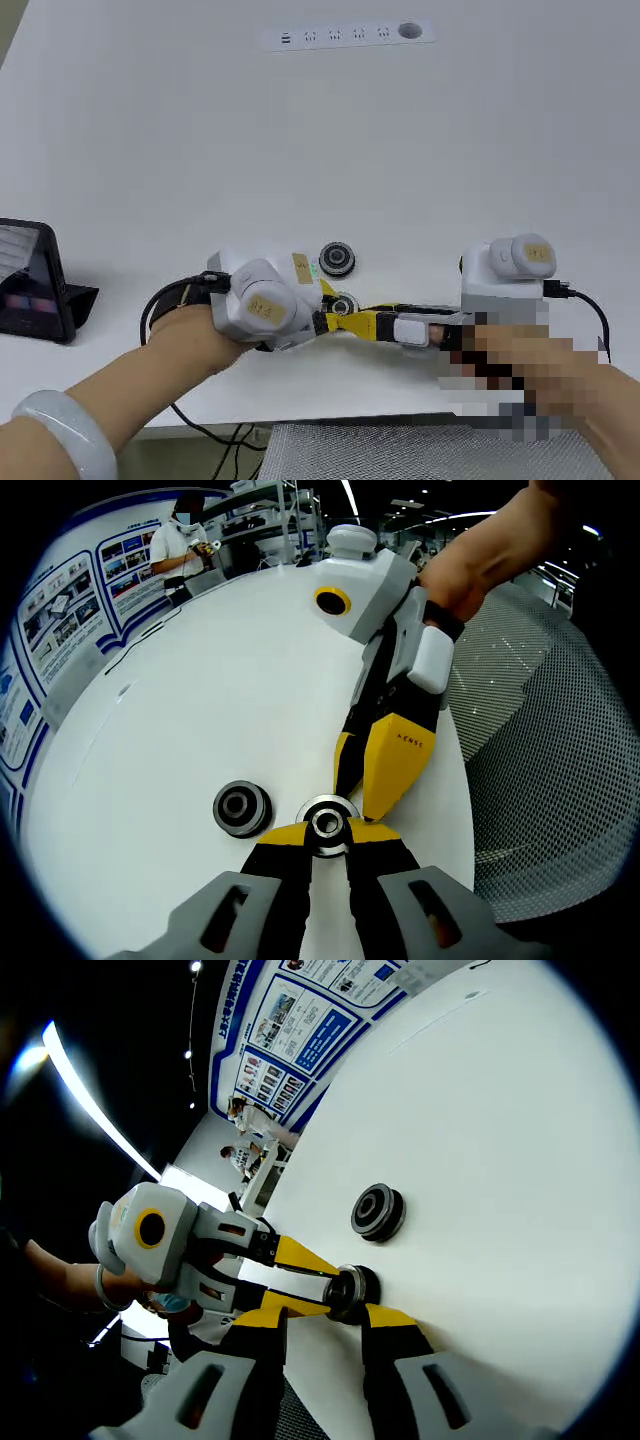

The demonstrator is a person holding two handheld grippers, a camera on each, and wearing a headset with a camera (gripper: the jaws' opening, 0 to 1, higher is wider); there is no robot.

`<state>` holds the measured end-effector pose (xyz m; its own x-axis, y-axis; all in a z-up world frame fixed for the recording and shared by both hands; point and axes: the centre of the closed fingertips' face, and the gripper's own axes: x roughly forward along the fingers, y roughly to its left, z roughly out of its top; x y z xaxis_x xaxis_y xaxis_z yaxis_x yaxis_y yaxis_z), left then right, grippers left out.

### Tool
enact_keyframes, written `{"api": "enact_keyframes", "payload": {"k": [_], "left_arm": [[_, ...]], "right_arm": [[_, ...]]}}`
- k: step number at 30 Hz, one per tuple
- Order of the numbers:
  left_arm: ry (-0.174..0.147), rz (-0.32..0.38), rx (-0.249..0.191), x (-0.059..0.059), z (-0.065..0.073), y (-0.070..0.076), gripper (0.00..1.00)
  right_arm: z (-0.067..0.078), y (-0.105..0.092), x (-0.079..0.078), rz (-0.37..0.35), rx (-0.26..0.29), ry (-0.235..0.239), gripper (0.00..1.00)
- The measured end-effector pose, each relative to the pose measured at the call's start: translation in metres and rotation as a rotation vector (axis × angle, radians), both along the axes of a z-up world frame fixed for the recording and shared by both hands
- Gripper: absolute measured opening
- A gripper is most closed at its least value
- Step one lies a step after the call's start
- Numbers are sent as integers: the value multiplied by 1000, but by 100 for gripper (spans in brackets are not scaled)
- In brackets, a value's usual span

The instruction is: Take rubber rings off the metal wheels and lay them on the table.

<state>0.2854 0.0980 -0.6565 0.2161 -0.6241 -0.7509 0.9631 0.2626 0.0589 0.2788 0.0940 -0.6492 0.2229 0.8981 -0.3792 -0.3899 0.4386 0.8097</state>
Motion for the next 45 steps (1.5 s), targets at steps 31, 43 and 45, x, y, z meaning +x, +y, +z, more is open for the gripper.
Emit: {"api": "enact_keyframes", "payload": {"k": [31, 43, 45], "left_arm": [[1, 1, -4, 1, 0, -1, 13], [1, 1, -4, 0, -1, -1, 13], [1, 0, -5, 0, -1, -1, 13]], "right_arm": [[2, 10, 15, 7, -3, -57, 38], [3, 12, 17, 36, -13, -66, 41], [4, 11, 16, 42, -9, -62, 42]]}}
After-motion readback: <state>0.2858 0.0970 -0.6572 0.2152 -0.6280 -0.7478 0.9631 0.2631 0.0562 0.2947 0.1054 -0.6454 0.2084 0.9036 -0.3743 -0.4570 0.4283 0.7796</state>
